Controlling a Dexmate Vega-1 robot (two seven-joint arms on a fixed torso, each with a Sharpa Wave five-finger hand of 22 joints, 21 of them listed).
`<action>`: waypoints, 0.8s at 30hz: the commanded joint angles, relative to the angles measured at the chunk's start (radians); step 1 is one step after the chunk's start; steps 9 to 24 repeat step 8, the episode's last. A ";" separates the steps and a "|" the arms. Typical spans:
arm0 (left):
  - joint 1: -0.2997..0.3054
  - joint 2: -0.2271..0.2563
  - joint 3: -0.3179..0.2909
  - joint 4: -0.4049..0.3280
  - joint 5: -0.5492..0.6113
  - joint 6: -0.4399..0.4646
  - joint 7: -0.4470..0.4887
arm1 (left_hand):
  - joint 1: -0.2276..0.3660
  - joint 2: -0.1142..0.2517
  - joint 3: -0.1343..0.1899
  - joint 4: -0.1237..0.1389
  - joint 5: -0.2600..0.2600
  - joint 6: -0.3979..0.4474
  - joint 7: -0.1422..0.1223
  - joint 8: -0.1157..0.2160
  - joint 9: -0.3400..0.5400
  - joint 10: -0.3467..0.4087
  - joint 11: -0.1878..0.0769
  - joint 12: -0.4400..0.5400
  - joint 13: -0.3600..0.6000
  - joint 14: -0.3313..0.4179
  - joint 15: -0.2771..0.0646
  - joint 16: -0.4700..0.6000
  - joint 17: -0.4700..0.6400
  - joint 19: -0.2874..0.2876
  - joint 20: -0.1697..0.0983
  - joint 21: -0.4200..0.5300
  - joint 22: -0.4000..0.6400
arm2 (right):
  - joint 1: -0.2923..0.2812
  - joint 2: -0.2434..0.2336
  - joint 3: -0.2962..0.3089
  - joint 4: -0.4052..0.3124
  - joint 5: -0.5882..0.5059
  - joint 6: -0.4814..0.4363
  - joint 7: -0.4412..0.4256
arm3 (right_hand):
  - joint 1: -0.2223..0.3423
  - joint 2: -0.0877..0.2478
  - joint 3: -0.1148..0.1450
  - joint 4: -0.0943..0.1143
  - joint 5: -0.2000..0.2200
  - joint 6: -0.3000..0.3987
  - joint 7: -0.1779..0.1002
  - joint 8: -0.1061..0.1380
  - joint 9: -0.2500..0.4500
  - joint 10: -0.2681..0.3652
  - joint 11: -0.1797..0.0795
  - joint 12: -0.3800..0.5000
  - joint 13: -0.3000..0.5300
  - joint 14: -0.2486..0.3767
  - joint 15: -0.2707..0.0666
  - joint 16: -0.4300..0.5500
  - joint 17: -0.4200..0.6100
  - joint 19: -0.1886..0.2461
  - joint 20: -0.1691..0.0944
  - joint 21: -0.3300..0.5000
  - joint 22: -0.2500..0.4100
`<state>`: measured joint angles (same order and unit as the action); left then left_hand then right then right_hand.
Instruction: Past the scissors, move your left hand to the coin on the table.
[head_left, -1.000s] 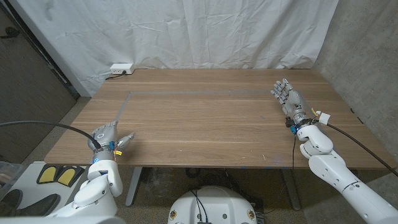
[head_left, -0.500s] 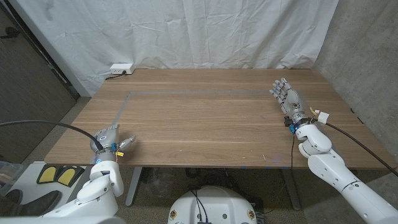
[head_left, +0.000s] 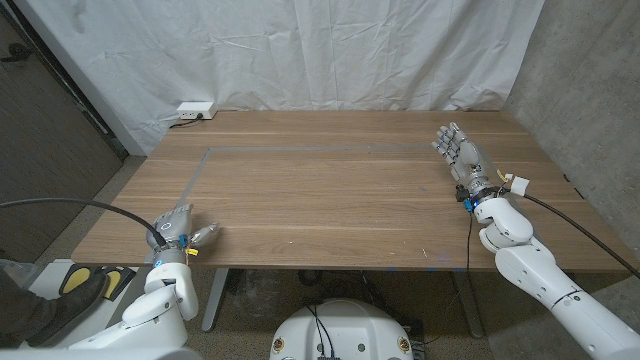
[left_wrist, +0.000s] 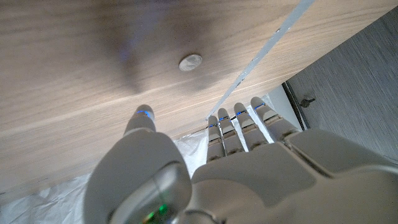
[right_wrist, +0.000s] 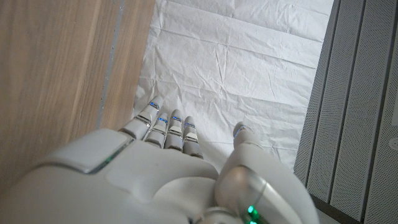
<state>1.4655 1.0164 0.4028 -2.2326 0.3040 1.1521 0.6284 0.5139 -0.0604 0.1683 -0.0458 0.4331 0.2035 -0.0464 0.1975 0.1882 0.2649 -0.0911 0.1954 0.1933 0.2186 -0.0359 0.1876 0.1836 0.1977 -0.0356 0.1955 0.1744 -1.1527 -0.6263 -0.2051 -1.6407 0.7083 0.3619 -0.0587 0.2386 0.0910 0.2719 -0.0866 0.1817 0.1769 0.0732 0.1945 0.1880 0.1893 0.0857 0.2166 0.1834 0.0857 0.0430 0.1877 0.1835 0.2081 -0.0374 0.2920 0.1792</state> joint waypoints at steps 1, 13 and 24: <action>0.019 0.013 -0.019 -0.014 -0.036 -0.003 0.034 | 0.012 0.004 0.002 -0.005 0.005 -0.001 0.000 -0.001 0.003 -0.006 0.000 0.000 0.001 -0.004 -0.054 -0.002 0.003 -0.004 -0.033 -0.002 0.005 | -0.004 0.003 -0.002 -0.009 -0.002 0.001 0.001 | -0.009 0.000 -0.004 -0.003 0.003 0.010 -0.001 0.001 0.002 0.005 0.001 -0.004 0.002 0.003 0.004 0.001 0.003 0.008 -0.006 -0.002 0.002; 0.010 0.031 -0.013 -0.032 -0.041 0.017 0.032 | 0.013 0.005 0.002 -0.005 0.005 0.000 -0.001 -0.001 0.003 -0.005 0.000 0.001 0.001 -0.005 -0.053 -0.001 0.003 -0.005 -0.033 -0.002 0.005 | 0.001 0.007 -0.003 0.005 0.002 -0.002 0.001 | -0.010 0.000 -0.004 -0.003 0.003 0.010 -0.001 0.001 0.002 0.006 0.002 -0.003 0.002 0.003 0.004 0.001 0.003 0.009 -0.006 -0.004 0.002; 0.010 0.031 -0.013 -0.032 -0.041 0.017 0.032 | 0.013 0.005 0.002 -0.005 0.005 0.000 -0.001 -0.001 0.003 -0.005 0.000 0.001 0.001 -0.005 -0.053 -0.001 0.003 -0.005 -0.033 -0.002 0.005 | 0.001 0.007 -0.003 0.005 0.002 -0.002 0.001 | -0.010 0.000 -0.004 -0.003 0.003 0.010 -0.001 0.001 0.002 0.006 0.002 -0.003 0.002 0.003 0.004 0.001 0.003 0.009 -0.006 -0.004 0.002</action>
